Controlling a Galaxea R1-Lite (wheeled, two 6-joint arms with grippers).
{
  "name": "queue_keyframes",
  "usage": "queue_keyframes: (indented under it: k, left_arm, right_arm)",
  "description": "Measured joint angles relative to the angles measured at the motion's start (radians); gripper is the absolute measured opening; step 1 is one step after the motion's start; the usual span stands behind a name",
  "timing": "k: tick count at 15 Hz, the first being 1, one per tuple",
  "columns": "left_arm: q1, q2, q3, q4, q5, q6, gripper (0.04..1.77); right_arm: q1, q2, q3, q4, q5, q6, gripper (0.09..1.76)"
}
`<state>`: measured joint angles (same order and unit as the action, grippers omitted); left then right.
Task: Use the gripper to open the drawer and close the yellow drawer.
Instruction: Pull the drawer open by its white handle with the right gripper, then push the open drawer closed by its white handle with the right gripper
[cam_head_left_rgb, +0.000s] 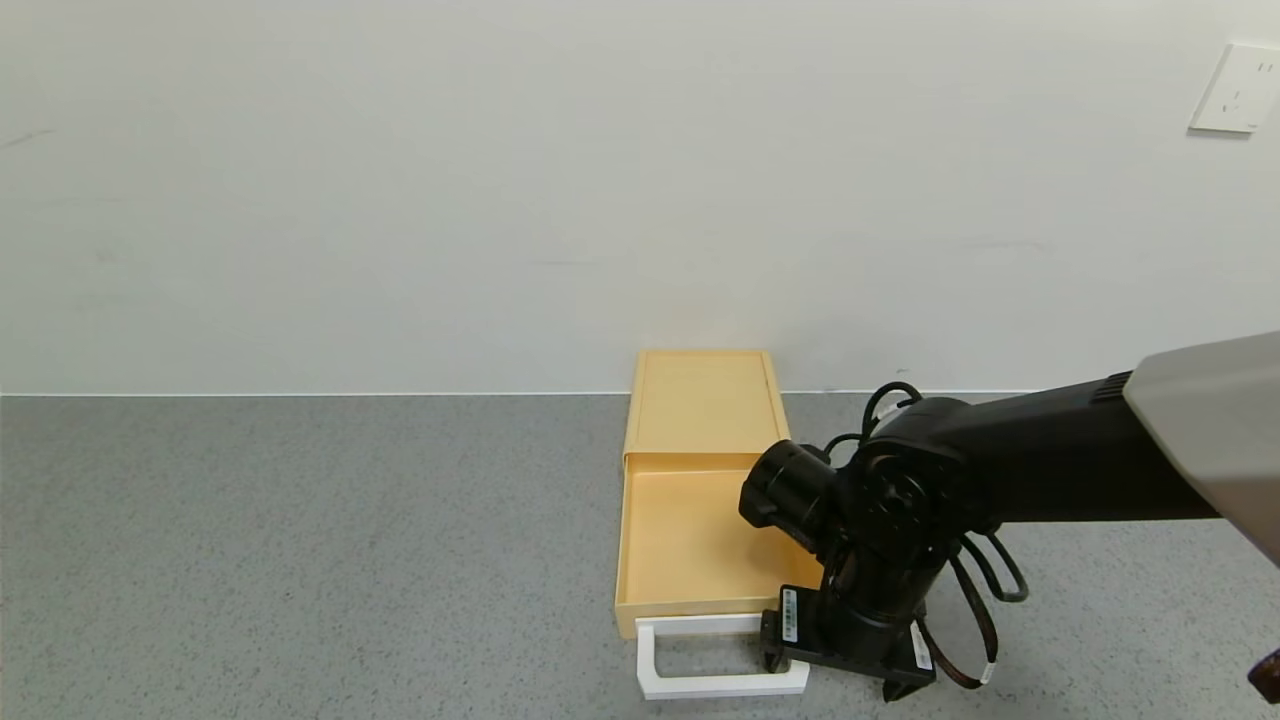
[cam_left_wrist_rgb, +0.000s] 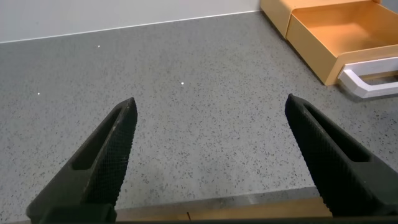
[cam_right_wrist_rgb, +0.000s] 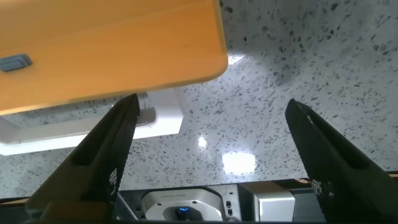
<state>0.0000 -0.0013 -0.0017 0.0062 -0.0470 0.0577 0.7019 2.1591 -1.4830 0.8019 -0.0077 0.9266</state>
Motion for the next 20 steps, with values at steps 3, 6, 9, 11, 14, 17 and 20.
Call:
queue_keyframes:
  k: [3, 6, 9, 11, 14, 17, 20]
  left_arm:
    - [0.0, 0.0, 0.0, 0.0, 0.0, 0.0, 1.72]
    - [0.0, 0.0, 0.0, 0.0, 0.0, 0.0, 1.72]
    - [0.0, 0.0, 0.0, 0.0, 0.0, 0.0, 1.72]
    - [0.0, 0.0, 0.0, 0.0, 0.0, 0.0, 1.72]
    - [0.0, 0.0, 0.0, 0.0, 0.0, 0.0, 1.72]
    - [0.0, 0.0, 0.0, 0.0, 0.0, 0.0, 1.72]
    - [0.0, 0.0, 0.0, 0.0, 0.0, 0.0, 1.72]
  right_arm:
    - [-0.005, -0.019, -0.003, -0.008, -0.003, -0.001, 1.71]
    - [-0.014, -0.059, -0.016, -0.04, 0.002, -0.011, 1.71]
    - [-0.016, -0.132, -0.021, -0.041, 0.006, -0.056, 1.71]
    - [-0.023, -0.204, -0.018, -0.042, 0.006, -0.121, 1.71]
    - [-0.083, -0.329, -0.011, -0.057, 0.055, -0.287, 1.71]
    - [-0.215, -0.446, 0.028, -0.143, 0.184, -0.459, 1.71]
    - [-0.331, -0.55, 0.153, -0.311, 0.3, -0.612, 1.71]
